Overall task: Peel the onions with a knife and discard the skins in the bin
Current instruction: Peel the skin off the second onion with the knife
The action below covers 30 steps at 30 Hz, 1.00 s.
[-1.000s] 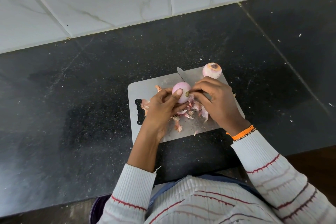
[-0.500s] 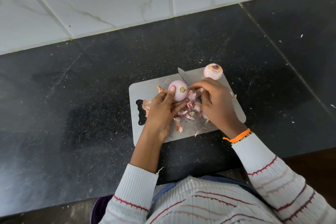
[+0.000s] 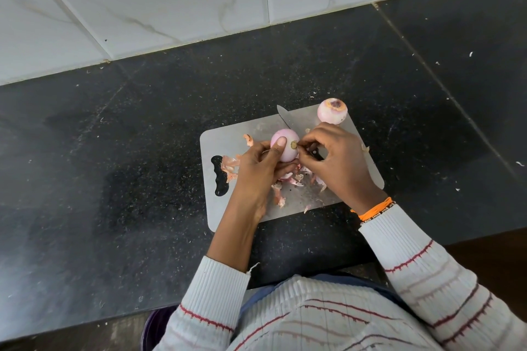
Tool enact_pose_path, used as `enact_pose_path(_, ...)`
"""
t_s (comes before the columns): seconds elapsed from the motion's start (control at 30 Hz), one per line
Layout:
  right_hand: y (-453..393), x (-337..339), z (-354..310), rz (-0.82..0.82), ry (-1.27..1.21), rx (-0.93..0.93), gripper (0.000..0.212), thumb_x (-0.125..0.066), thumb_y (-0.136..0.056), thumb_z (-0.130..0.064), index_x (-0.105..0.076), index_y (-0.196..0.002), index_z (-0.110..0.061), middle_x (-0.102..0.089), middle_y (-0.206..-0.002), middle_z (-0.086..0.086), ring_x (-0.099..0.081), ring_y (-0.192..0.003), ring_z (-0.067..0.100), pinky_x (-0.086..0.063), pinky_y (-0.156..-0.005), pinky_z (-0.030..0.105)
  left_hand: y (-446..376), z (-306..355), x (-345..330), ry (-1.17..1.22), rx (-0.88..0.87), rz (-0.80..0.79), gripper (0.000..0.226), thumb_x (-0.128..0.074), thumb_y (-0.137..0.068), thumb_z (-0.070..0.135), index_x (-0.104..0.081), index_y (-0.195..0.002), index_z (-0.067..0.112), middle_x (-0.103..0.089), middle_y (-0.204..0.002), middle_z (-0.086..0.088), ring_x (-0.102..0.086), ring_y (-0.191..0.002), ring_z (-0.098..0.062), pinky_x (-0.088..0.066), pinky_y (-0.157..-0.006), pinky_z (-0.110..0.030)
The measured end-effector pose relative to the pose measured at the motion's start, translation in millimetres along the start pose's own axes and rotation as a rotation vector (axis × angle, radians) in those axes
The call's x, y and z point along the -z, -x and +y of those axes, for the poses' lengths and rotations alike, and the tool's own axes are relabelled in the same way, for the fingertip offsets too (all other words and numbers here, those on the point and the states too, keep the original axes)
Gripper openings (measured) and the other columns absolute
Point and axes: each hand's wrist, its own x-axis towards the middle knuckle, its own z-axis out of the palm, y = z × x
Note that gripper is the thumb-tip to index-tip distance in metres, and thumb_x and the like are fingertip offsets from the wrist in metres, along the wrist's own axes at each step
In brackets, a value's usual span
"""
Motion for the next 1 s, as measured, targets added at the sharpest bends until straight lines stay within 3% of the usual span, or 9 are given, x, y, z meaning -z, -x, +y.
enact_pose_path(0.27,0.1,-4.8,-3.8,0.012,-0.019,-0.058,0.014,-0.071,-0.066,-0.014,-0.059,-0.071,-0.009,-0.056,-0.068,-0.002,-0.049,-0.058,0.012,-0.042,-0.051,0.023,0.6,0.3,-0.6,-0.014,-0.013,-0.008,0.037,-0.051,-0.093,0.022,-0.052,-0.117,-0.006,-0.065,-0.100,-0.021,-0.066,-0.081,-0.021,-0.056,-0.076,-0.025)
enact_pose_path(0.4,1.8,-2.1,-4.2,-0.053,-0.085,-0.096,0.008,-0.070,-0.072,-0.010,-0.063,-0.076,-0.009,-0.060,-0.073,-0.001,-0.054,-0.063,0.008,-0.048,-0.056,0.021,0.1,3.8,1.4,0.070,-0.030,0.010,0.030,-0.049,-0.095,0.018,-0.049,-0.116,-0.004,-0.068,-0.092,-0.016,-0.070,-0.073,-0.017,-0.058,-0.074,-0.025)
enact_pose_path(0.5,0.0,3.7,-0.6,-0.115,-0.045,-0.118,0.005,-0.063,-0.085,-0.008,-0.068,-0.087,-0.006,-0.066,-0.078,0.002,-0.059,-0.069,0.009,-0.052,-0.062,0.028,1.7,3.8,4.1,0.057,-0.075,0.026,0.030,-0.054,-0.091,0.007,-0.049,-0.119,-0.001,-0.066,-0.099,-0.011,-0.069,-0.075,-0.012,-0.058,-0.073,-0.025)
enact_pose_path(0.63,2.5,6.5,0.1,-0.138,0.009,-0.179,0.012,-0.054,-0.092,-0.011,-0.065,-0.096,-0.007,-0.065,-0.078,0.000,-0.061,-0.070,0.010,-0.054,-0.064,0.029,1.9,3.3,5.5,-0.074,-0.215,0.055,0.049,-0.062,-0.075,-0.018,-0.052,-0.118,0.002,-0.059,-0.106,-0.001,-0.065,-0.070,0.001,-0.052,-0.060,-0.014)
enact_pose_path(0.73,0.8,9.4,-2.8,-0.135,-0.007,-0.176,0.015,-0.060,-0.080,0.006,-0.067,-0.082,-0.007,-0.064,-0.086,0.005,-0.061,-0.079,0.014,-0.053,-0.071,0.025,1.5,1.7,7.9,-0.136,-0.287,0.067,0.062,-0.066,-0.066,-0.022,-0.052,-0.119,0.006,-0.060,-0.104,0.005,-0.064,-0.075,0.002,-0.053,-0.063,-0.016)
enact_pose_path(0.8,-0.3,11.5,-3.8,-0.124,-0.004,-0.158,0.021,-0.058,-0.074,0.011,-0.065,-0.068,-0.008,-0.063,-0.077,0.004,-0.059,-0.073,0.014,-0.054,-0.068,0.033,0.6,0.3,9.6,-0.197,-0.333,0.089,0.066,-0.069,-0.064,-0.020,-0.051,-0.119,0.010,-0.060,-0.106,0.008,-0.063,-0.080,0.002,-0.055,-0.068,-0.020)
enact_pose_path(0.9,1.7,11.5,-4.4,-0.119,-0.023,-0.247,0.012,-0.059,-0.079,-0.007,-0.064,-0.068,-0.010,-0.064,-0.067,0.002,-0.060,-0.065,0.014,-0.054,-0.063,0.041,-0.3,-0.1,10.3,-0.263,-0.381,0.112,0.069,-0.072,-0.063,-0.018,-0.051,-0.120,0.015,-0.061,-0.109,0.009,-0.063,-0.088,0.000,-0.057,-0.077,-0.028)
enact_pose_path(1.0,1.1,9.5,-7.5,-0.105,-0.132,-0.328,0.009,-0.061,-0.083,-0.017,-0.066,-0.090,-0.013,-0.067,-0.083,-0.002,-0.061,-0.077,0.008,-0.054,-0.070,0.028,-1.1,-1.7,10.5,-0.280,-0.401,0.111,0.070,-0.073,-0.063,-0.017,-0.051,-0.120,0.017,-0.061,-0.113,0.003,-0.063,-0.094,-0.006,-0.056,-0.078,-0.029)
